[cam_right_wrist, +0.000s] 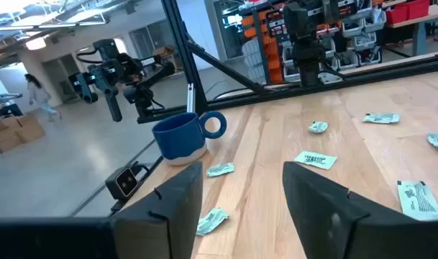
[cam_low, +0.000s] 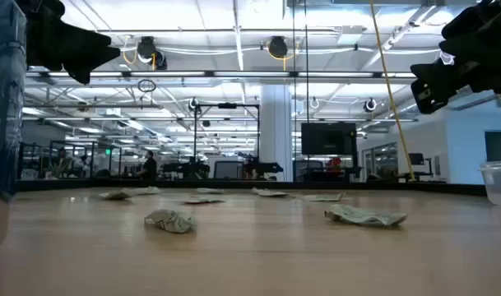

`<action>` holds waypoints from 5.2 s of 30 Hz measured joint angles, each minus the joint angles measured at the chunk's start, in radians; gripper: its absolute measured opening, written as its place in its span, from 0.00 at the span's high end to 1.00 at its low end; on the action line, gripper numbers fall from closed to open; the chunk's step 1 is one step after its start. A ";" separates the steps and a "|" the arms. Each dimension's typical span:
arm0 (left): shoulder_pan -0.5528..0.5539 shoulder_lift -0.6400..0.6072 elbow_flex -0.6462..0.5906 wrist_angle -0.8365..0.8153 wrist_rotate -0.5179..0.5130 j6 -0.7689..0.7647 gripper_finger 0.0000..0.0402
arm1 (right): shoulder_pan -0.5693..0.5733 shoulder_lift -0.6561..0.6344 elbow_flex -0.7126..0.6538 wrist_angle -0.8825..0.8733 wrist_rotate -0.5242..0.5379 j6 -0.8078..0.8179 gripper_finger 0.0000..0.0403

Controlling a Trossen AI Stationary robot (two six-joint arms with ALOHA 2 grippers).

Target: Pick and place Stevia / Truvia into bins

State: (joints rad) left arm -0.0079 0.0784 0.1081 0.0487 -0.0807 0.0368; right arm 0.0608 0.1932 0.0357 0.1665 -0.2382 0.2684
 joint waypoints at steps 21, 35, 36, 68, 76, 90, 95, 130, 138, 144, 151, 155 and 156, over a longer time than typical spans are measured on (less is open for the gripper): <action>0.000 0.000 0.000 0.000 0.000 0.000 0.56 | 0.000 0.000 0.000 0.000 0.000 0.000 0.54; 0.000 0.000 0.000 0.000 0.000 0.000 0.56 | 0.000 0.000 0.000 0.000 0.000 0.000 0.54; 0.000 0.000 0.000 0.000 0.000 0.000 0.56 | 0.000 0.000 0.000 0.000 0.000 0.000 0.54; 0.000 0.000 0.000 0.000 0.000 0.000 0.56 | -0.001 0.001 0.000 0.048 0.034 -0.198 0.54; 0.000 0.000 0.000 0.030 -0.005 0.007 0.56 | -0.003 0.036 0.010 0.348 0.501 0.188 0.54; 0.001 0.208 0.346 -0.052 -0.021 -0.139 0.56 | -0.003 0.606 0.875 -0.347 0.367 0.135 0.54; 0.001 0.424 0.641 -0.248 -0.082 -0.117 0.56 | 0.008 0.808 1.068 -0.504 0.336 0.228 0.54; -0.002 0.733 0.870 -0.136 -0.096 -0.362 0.56 | 0.075 1.054 1.260 -0.668 0.208 -0.141 0.61; -0.002 0.777 0.870 -0.135 -0.031 -0.384 0.56 | 0.089 1.146 1.148 -0.808 0.372 -0.150 0.60; -0.002 0.780 0.869 -0.132 -0.029 -0.383 0.56 | 0.082 1.232 0.966 -0.720 0.372 -0.161 0.54; -0.002 0.779 0.869 -0.133 -0.032 -0.372 0.56 | 0.070 1.304 0.813 -0.491 0.419 -0.195 0.52; -0.001 0.779 0.869 -0.132 -0.033 -0.353 0.56 | 0.058 1.346 0.791 -0.440 0.422 -0.230 0.53; 0.000 0.779 0.869 -0.130 -0.034 -0.352 0.56 | 0.054 1.352 0.787 -0.438 0.424 -0.232 0.53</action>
State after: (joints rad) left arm -0.0075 0.8574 0.9775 -0.0815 -0.1148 -0.3157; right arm 0.1146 1.5451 0.8224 -0.2712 0.1856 0.0369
